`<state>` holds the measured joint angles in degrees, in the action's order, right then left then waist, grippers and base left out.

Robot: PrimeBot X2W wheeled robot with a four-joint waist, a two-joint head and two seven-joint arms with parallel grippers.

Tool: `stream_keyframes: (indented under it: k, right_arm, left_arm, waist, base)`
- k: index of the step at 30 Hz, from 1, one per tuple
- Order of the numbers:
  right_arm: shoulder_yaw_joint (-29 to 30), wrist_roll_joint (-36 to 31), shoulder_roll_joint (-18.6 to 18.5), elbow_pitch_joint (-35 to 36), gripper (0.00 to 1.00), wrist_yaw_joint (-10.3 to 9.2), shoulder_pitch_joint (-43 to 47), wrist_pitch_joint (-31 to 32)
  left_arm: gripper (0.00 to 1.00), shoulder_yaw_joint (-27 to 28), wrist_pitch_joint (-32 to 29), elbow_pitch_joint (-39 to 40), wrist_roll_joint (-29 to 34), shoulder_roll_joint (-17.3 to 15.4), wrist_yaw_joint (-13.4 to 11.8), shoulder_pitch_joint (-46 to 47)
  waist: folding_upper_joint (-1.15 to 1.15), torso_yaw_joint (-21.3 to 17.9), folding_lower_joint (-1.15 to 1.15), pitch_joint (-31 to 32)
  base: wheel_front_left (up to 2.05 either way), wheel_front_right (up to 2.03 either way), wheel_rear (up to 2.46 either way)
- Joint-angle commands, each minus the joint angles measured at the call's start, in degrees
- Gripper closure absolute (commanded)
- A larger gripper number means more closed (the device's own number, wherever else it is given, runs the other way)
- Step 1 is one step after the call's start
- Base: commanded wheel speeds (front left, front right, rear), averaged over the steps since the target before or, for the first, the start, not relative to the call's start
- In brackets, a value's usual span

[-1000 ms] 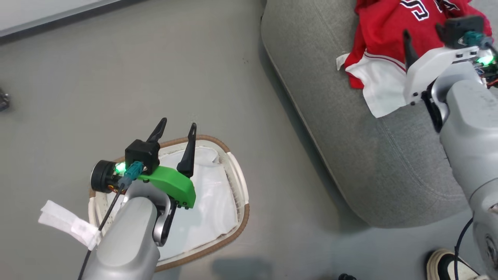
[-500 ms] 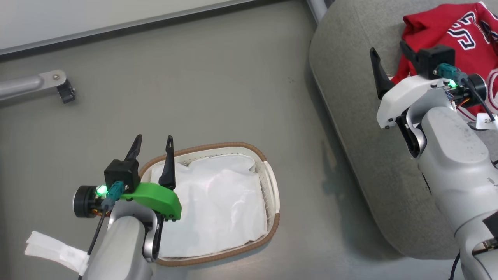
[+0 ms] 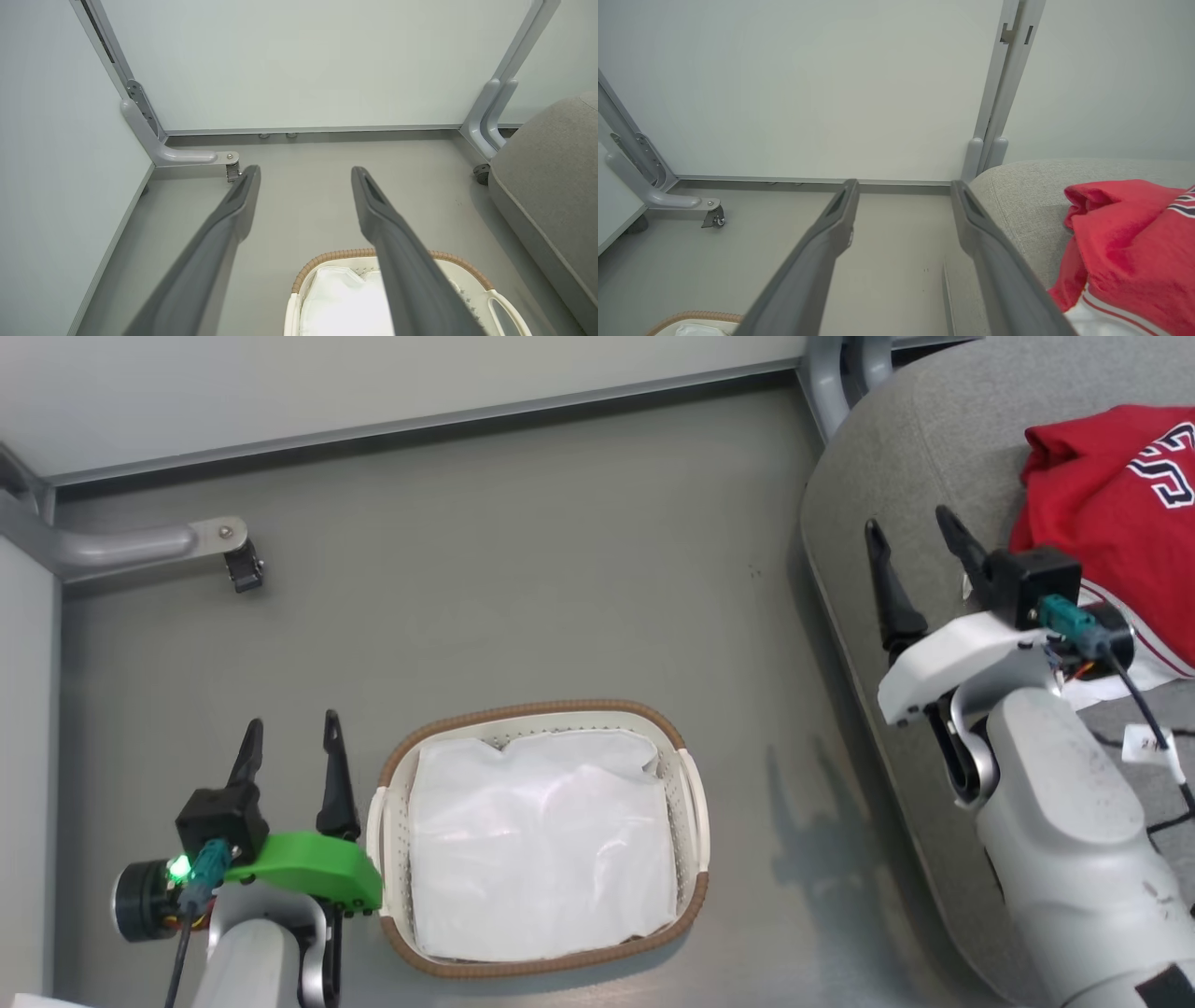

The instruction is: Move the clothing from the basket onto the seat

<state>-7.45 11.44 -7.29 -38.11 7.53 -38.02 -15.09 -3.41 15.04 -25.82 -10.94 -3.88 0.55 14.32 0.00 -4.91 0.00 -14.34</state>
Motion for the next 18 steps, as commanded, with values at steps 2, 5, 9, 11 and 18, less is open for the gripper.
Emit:
stream_keyframes:
  k: [2, 5, 9, 11, 18]
  right_arm:
    - [0.78, -0.97, 0.72, 1.75, 0.00, -0.08, 3.02, -0.09]
    - [1.46, -1.62, 1.69, 3.21, 0.00, -0.08, 5.57, -0.09]
    - [1.91, -2.16, 2.54, 4.45, 0.00, -0.08, 8.35, -0.09]
    - [2.45, -1.50, 2.96, 4.58, 0.00, -0.08, 9.79, -0.10]
    - [3.37, -1.79, 3.55, 5.44, 0.00, -0.08, 13.17, -0.10]
  left_arm:
    - [0.00, 1.27, 0.20, 0.90, 0.69, 0.38, 0.15, -1.84]
    - [0.00, 2.53, 0.20, 1.64, 1.32, 0.46, 0.75, -3.31]
    - [0.00, 3.70, 0.20, 2.79, 2.24, 0.73, 1.36, -5.01]
    - [0.00, 4.20, 0.20, 2.69, 2.35, 0.79, 1.71, -6.05]
    - [0.00, 4.70, 0.20, 3.08, 2.00, 0.92, 2.60, -8.92]
  waist:
    - [0.00, 0.48, 0.00, 0.89]
    - [0.00, 0.84, 0.00, 1.64]
    - [0.00, 1.26, 0.00, 2.80]
    - [0.00, 1.52, 0.00, 3.59]
    - [0.00, 2.25, 0.00, 6.11]
  base:
    - [0.00, 0.00, 0.00]
    - [0.00, 0.00, 0.00]
    - [0.00, 0.00, 0.00]
    - [0.00, 0.00, 0.00]
    - [0.00, 0.00, 0.00]
